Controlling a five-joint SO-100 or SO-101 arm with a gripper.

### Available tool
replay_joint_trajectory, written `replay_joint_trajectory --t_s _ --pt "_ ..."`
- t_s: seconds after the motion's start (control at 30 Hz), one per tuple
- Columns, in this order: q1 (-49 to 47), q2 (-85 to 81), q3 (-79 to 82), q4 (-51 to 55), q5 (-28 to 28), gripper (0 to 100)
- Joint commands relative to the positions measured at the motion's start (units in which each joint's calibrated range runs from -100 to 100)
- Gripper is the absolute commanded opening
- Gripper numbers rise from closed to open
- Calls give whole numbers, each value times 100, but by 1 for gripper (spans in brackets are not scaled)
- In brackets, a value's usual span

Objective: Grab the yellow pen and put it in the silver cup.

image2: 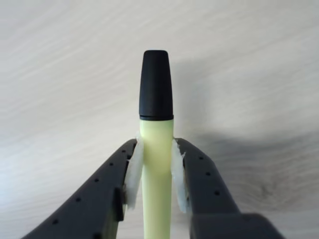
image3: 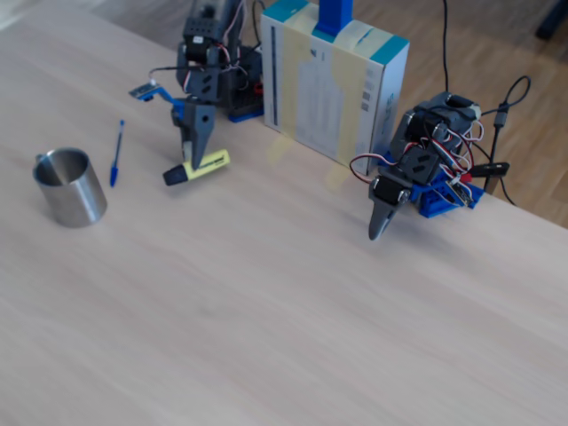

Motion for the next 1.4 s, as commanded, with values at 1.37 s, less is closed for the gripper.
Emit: replay_joint_trajectory --t_s 1.37 --pt "176 -1438 -59 -5180 2184 2"
